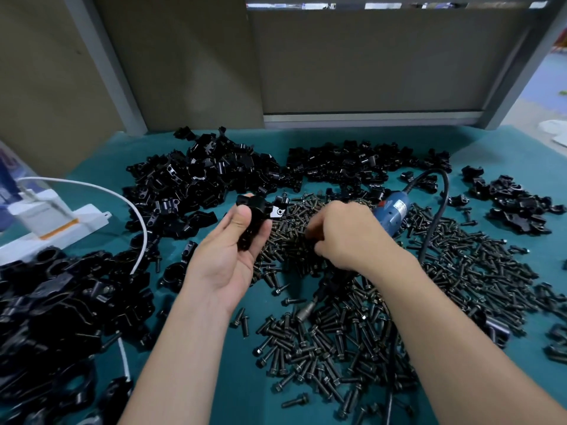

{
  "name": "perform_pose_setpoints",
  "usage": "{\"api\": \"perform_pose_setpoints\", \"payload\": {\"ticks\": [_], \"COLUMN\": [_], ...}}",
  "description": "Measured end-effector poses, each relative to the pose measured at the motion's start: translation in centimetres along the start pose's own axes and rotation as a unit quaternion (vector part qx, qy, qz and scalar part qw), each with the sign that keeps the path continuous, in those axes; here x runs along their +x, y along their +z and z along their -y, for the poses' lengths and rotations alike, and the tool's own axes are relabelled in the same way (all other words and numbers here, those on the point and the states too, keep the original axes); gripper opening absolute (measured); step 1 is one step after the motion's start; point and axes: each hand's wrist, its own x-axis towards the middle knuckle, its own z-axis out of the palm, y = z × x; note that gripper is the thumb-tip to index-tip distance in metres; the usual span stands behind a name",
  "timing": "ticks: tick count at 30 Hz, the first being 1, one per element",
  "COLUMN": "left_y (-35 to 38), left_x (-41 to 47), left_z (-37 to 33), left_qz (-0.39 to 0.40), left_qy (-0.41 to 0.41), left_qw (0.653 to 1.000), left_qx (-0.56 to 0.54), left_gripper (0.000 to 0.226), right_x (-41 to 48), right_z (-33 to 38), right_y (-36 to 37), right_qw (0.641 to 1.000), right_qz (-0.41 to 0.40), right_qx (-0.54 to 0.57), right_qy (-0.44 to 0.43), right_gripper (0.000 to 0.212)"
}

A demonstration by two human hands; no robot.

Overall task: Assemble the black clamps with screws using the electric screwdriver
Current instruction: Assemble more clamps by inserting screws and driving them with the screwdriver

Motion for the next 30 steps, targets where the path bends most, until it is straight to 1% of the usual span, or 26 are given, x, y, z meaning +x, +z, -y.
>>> {"api": "perform_pose_setpoints", "payload": {"ticks": [2, 4, 6, 9, 11, 13, 15, 17, 20, 24, 27, 29, 30], "left_y": [0.0, 0.0, -0.1, -0.3, -0.5, -0.7, -0.8, -0.9, -0.8, -0.6, -0.5, -0.4, -0.4], "left_x": [0.1, 0.1, 0.1, 0.2, 0.2, 0.2, 0.3, 0.4, 0.4, 0.5, 0.4, 0.3, 0.3], "left_z": [-0.1, -0.1, -0.3, -0.8, -1.1, -1.4, -1.6, -1.7, -1.6, -1.4, -1.2, -1.0, -0.9], "left_qz": [-0.006, -0.017, -0.035, -0.047, -0.044, -0.035, -0.024, -0.019, -0.019, -0.018, -0.013, -0.006, -0.004], "left_qy": [0.001, 0.001, 0.000, -0.003, -0.001, 0.000, -0.002, -0.002, -0.008, -0.010, -0.011, -0.014, -0.016], "left_qw": [1.000, 1.000, 0.998, 0.994, 0.990, 0.986, 0.983, 0.983, 0.984, 0.987, 0.989, 0.992, 0.992], "left_qx": [-0.017, -0.025, -0.045, -0.104, -0.138, -0.164, -0.182, -0.184, -0.175, -0.160, -0.145, -0.129, -0.122], "left_gripper": [0.039, 0.037, 0.038, 0.046, 0.050, 0.052, 0.051, 0.051, 0.052, 0.051, 0.048, 0.047, 0.046], "right_x": [1.2, 1.8, 2.0, 1.7, 1.4, 1.3, 1.1, 0.6, -0.1, -0.2, 0.0, 0.2, 0.4], "right_z": [0.6, 0.8, 0.5, -0.1, -0.5, -1.2, -1.9, -2.2, -1.9, -0.7, 0.4, 0.6, 0.7], "right_y": [0.1, 0.4, 0.5, 0.3, -0.1, -0.7, -1.0, -1.0, -0.6, -0.5, 0.2, 0.6, 0.8], "right_qw": [0.999, 0.998, 0.998, 0.998, 1.000, 0.998, 0.993, 0.993, 0.996, 0.999, 0.999, 0.997, 0.996], "right_qz": [0.032, 0.036, 0.037, 0.044, 0.019, -0.040, -0.084, -0.085, -0.049, -0.010, 0.019, 0.015, 0.011], "right_qx": [-0.031, -0.043, -0.045, -0.026, 0.008, 0.044, 0.052, 0.039, 0.015, 0.021, -0.029, -0.060, -0.079], "right_qy": [-0.007, -0.012, -0.018, -0.023, -0.004, 0.032, 0.060, 0.070, 0.073, 0.022, -0.022, -0.037, -0.049], "right_gripper": [0.023, 0.019, 0.020, 0.021, 0.025, 0.030, 0.032, 0.032, 0.026, 0.018, 0.018, 0.017, 0.013]}}
